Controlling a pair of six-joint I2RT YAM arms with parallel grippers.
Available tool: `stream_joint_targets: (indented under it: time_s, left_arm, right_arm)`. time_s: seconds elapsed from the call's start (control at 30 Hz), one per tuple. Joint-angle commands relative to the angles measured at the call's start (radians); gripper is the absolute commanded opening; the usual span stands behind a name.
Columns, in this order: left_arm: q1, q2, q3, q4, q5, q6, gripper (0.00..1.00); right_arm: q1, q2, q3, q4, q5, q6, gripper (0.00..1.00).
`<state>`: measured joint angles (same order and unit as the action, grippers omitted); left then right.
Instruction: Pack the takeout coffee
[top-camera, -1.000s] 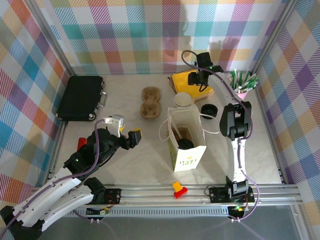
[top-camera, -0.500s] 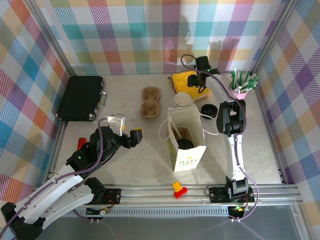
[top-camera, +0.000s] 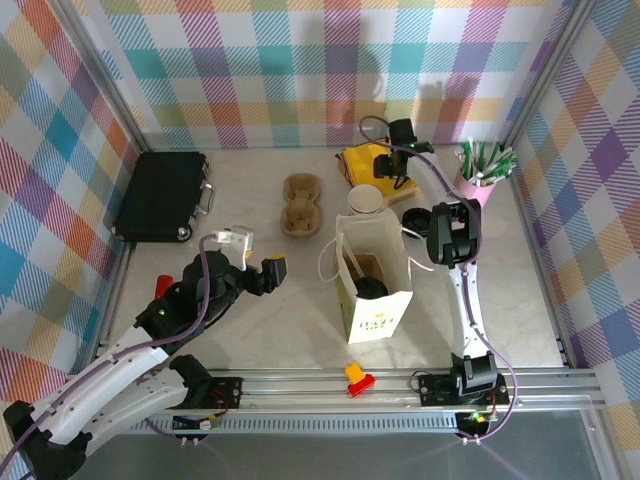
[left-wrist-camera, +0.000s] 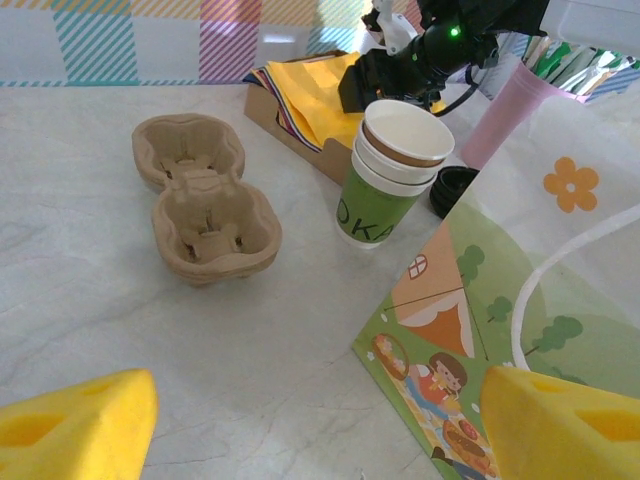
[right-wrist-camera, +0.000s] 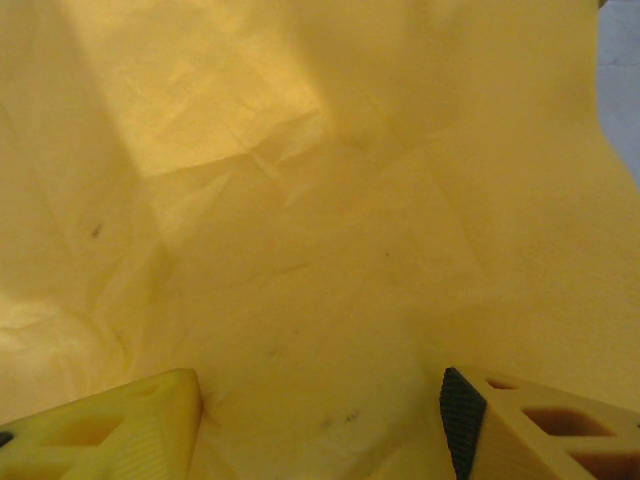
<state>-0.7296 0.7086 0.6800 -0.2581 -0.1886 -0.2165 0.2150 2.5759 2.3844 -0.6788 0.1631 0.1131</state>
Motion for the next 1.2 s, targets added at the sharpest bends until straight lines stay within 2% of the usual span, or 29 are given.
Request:
stream_joint_targets:
  time_s: [0.0, 0.23, 0.47, 0.7, 0.9, 1.17]
  left_arm:
    - [0.012, 0.004, 0.029, 0.028, -0.007, -0.003, 0.83]
    - [0.012, 0.028, 0.040, 0.037, -0.005, -0.003, 0.83]
    - [0.012, 0.025, 0.037, 0.040, -0.002, -0.010, 0.83]
    - [0.012, 0.002, 0.038, 0.023, -0.005, -0.011, 0.83]
    - [0.012, -0.019, 0.036, 0.010, -0.012, -0.011, 0.83]
    - [0.013, -0.027, 0.030, 0.008, -0.014, -0.012, 0.83]
  right_arm:
    - [-0.011, 0.031, 0.066, -0.020, 0.024, -0.027, 0.66]
    - [-0.020, 0.061, 0.140, -0.107, 0.024, 0.008, 0.68]
    - [-0.020, 0.056, 0.137, -0.167, -0.005, 0.049, 0.69]
    - [-0.020, 0.054, 0.098, -0.156, -0.027, 0.079, 0.65]
    - [-0.019, 0.070, 0.096, -0.149, -0.034, 0.098, 0.56]
    - [-0.020, 0.062, 0.093, -0.140, -0.062, 0.105, 0.32]
